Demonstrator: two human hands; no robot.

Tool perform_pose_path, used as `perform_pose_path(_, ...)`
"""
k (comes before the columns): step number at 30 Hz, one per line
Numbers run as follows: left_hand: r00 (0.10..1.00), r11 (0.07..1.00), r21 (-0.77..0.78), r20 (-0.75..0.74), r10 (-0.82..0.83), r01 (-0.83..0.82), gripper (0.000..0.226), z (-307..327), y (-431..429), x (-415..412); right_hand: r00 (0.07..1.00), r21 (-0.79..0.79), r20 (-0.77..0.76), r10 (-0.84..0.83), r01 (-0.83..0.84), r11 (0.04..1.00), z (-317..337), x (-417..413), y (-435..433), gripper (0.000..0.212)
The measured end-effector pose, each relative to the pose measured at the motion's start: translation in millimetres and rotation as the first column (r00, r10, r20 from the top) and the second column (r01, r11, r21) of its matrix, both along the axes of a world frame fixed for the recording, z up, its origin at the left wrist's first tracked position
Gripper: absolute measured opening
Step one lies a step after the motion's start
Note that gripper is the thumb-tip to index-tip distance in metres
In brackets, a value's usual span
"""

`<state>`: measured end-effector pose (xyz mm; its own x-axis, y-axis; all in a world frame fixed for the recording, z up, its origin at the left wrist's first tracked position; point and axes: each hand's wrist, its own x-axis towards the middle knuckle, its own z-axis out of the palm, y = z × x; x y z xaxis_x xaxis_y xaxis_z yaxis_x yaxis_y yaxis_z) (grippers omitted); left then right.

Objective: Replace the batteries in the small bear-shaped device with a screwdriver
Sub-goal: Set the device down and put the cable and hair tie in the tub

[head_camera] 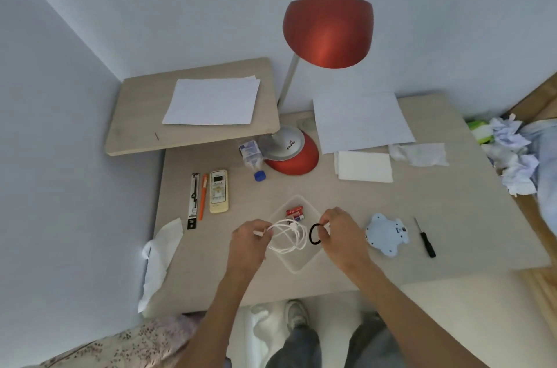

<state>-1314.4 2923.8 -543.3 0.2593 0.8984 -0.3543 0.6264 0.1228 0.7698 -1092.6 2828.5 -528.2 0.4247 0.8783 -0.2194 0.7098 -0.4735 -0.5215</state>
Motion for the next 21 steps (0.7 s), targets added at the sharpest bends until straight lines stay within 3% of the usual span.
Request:
perform_pose_path(6,0.998,0.998,-0.050,-0.043,0.040,-0.042,0.003,-7.3,1.4,8.6,0.998,0.006,0.061,-0.029,0.028,1.000,-14.2,-4.4,6.0,0.009)
perform_pose_path(12,0.985,0.996,0.002,-0.151,-0.084,0.085,0.008,-23.3,6.7,8.1,0.997,-0.065,0.081,0.001,0.004,0.998,-28.1,-4.2,5.8,0.012)
perform_pose_path(17,0.959,0.984,0.093,-0.254,-0.125,0.153,0.024,-23.8,7.7,-0.5,0.998,-0.049,0.059,-0.030,0.033,0.998,-28.1,-1.6,-5.4,0.023)
perform_pose_path(21,0.952,0.976,0.165,-0.291,-0.091,0.143,0.053,-12.1,9.6,-6.5,0.998,-0.009,0.041,-0.040,0.040,0.999,-23.9,0.9,-12.8,0.035)
